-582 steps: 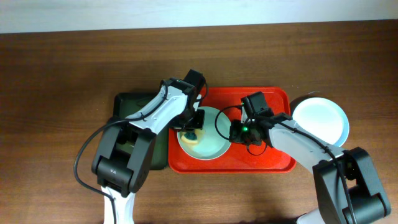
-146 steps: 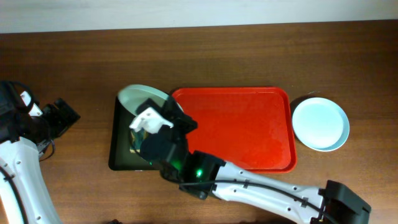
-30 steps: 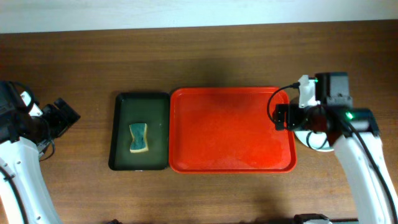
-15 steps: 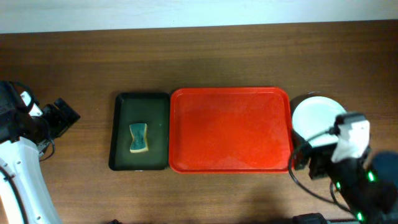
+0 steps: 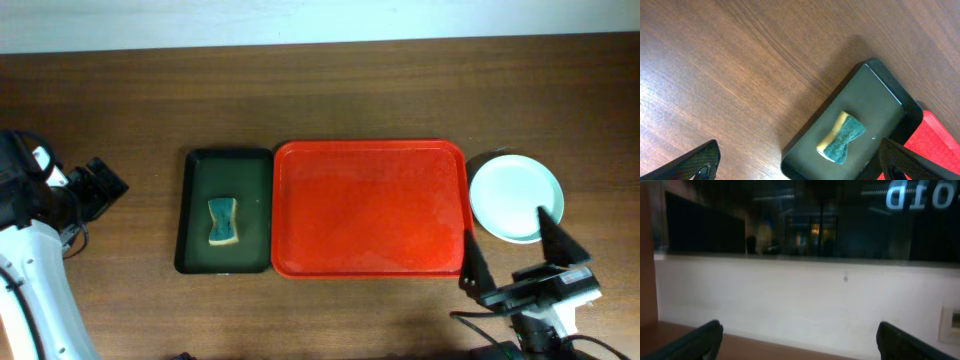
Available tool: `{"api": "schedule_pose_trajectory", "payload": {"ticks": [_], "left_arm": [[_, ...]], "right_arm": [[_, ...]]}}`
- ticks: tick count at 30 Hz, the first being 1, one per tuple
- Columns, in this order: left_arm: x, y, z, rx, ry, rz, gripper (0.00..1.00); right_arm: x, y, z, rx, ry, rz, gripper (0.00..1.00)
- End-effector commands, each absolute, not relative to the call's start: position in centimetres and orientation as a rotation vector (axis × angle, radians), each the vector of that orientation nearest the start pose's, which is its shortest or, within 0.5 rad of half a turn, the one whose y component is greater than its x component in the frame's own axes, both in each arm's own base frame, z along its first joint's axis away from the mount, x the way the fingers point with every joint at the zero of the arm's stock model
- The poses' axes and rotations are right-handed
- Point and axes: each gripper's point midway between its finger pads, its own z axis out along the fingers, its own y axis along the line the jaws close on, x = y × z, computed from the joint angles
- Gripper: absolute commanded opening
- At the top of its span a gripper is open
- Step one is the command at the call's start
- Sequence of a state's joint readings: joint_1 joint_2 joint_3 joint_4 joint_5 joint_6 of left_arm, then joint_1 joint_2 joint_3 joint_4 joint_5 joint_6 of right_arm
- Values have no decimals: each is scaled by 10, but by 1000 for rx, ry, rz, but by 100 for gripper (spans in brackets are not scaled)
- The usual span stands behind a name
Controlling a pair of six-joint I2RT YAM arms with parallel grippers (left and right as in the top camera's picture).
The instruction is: Clean dirty plates on tray and stack at the side
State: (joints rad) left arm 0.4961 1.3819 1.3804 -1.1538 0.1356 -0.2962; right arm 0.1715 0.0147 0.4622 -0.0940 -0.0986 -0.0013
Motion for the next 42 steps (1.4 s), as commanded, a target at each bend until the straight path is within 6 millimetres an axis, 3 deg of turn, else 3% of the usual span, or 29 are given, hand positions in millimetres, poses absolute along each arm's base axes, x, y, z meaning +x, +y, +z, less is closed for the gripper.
{"api": "schedule_pose_trajectory", "payload": {"ticks": [1,3,8,17,25,32,35,42], "left_arm": [[289,130,216,-1012,2492,-132,99],[289,130,216,-1012,2492,-132,99],[289,130,216,-1012,2492,-132,99],[289,130,216,-1012,2492,-131,99],[289,130,216,-1012,2492,-132,99],[289,130,216,-1012,2492,-131,99],[289,130,216,-1012,2492,-132,99],[289,130,216,-1012,2492,-132,99]], "right_arm": [[158,43,400,-169,945,195,98],[152,36,409,-131,864,178,98],[173,34,380,-107,930,161,98],[213,40,301,-108,1110,179,99],[235,43,237,-121,1311,169,98],[243,37,155,-147,1648,86,98],[243,38,155,-224,1636,20,98],[243,37,155,-225,1636,13,98]]}}
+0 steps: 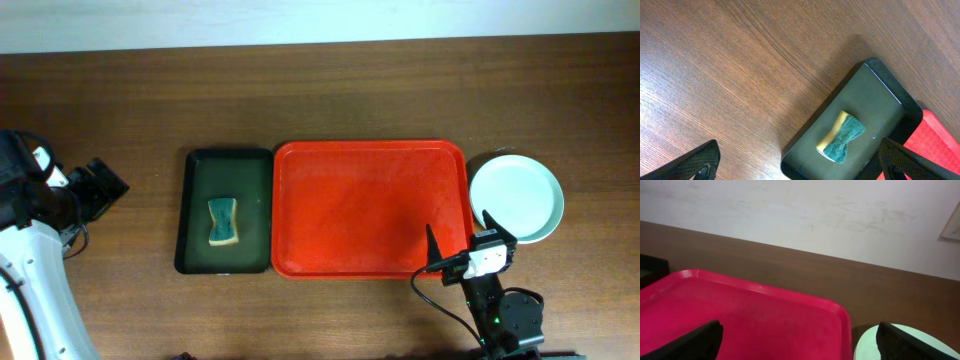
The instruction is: Clean dirty plates on tray and stack at the side
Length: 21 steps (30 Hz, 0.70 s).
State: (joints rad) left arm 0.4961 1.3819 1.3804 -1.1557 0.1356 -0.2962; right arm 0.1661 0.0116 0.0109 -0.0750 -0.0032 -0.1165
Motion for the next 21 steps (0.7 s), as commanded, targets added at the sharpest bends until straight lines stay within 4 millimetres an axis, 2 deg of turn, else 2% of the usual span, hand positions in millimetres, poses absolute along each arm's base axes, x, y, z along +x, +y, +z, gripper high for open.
{"api": "schedule_pose_trajectory", "payload": {"ticks": [1,21], "left_arm": [[289,130,216,-1012,2492,-131,99],[289,130,216,-1012,2492,-131,99]], "right_arm": [[243,36,155,-219,1637,12,98],[243,38,156,-216,1635,26,98]]}}
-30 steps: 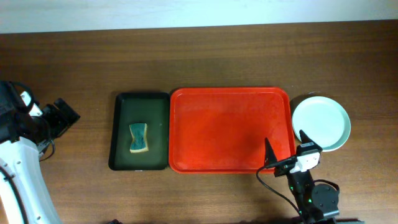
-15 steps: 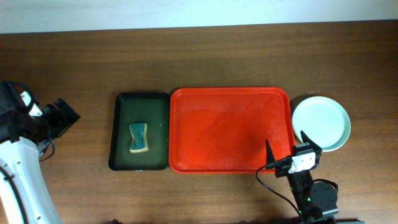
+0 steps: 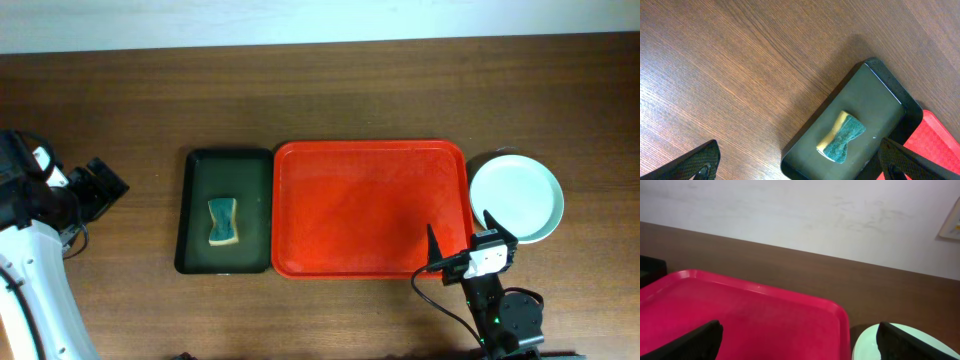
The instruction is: Clean dirty plates on tray and stack at the side
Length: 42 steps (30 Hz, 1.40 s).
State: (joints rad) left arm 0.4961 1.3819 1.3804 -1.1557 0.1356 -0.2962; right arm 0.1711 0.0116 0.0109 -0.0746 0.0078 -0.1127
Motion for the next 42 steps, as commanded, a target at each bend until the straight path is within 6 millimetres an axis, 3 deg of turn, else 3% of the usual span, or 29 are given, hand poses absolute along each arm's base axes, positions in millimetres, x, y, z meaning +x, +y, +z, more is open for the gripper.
{"api": "schedule_pose_trajectory", "payload": {"ticks": [1,20,24,31,32,35,42], "left_arm": [[289,130,216,-1012,2492,-131,99],[289,130,217,-1012,2492,-131,99],[283,125,235,-976,2440,-121,99],[270,52,297,-627,2326,-183,99],[264,34,308,-546,2305,-208,99],[249,9,327,-424,2250,-249,99],[215,-4,358,-331,2118,-254,99]], "right_arm": [[243,38,156,-216,1635,26,99],[243,38,156,-216,1636,26,98],[243,38,156,-216,1636,26,98],[243,38,156,-216,1636,26,98],[243,38,156,-216,1636,26,98],[243,38,156,-216,1636,26,99],[243,38,156,-216,1636,26,98]]}}
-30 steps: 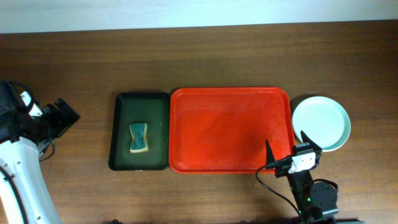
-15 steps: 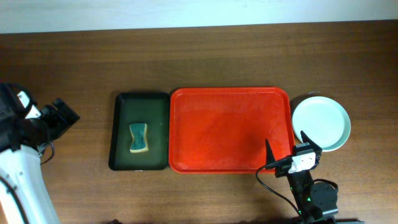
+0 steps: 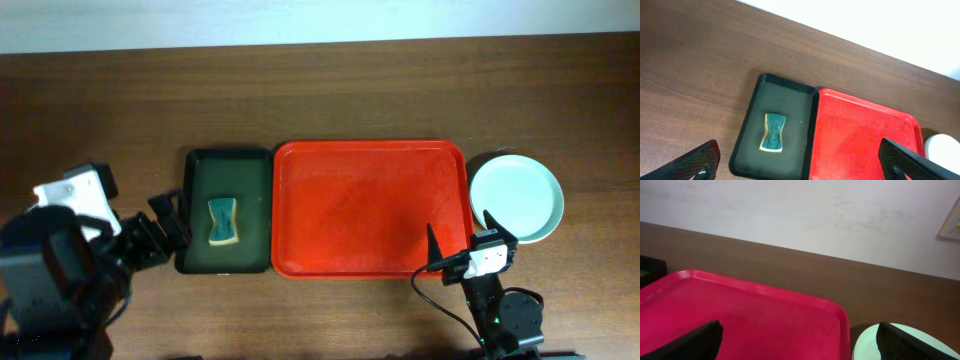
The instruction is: Clean dirty plates on tray and stack at the side
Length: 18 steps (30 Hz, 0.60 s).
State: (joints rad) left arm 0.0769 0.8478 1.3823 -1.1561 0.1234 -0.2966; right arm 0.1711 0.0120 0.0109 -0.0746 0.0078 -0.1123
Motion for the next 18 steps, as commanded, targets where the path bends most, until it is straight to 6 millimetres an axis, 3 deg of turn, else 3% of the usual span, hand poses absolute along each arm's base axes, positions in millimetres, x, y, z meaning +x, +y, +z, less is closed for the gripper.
{"api": "schedule_pose_trajectory", "payload": {"ticks": [1,4,7,10,14,18], "left_arm": [[211,-5,359,-328,2107,-254,99],[200,-5,354,-327,2092,-251,99],[188,8,334,-373,2082,-169,99],[192,7,339,-343,1956,-186,99],[197,-3,372,-243,1670,-248,99],[176,-14,425,-128,1302,-308,99]], "right_arm": [[243,38,156,-216,1636,26,98],[243,38,156,-216,1636,26,98],[243,38,156,-216,1636,26,98],[243,38,156,-216,1636,26,98],[243,38,156,-216,1636,26,98],[243,38,156,-216,1636,26,98]]}}
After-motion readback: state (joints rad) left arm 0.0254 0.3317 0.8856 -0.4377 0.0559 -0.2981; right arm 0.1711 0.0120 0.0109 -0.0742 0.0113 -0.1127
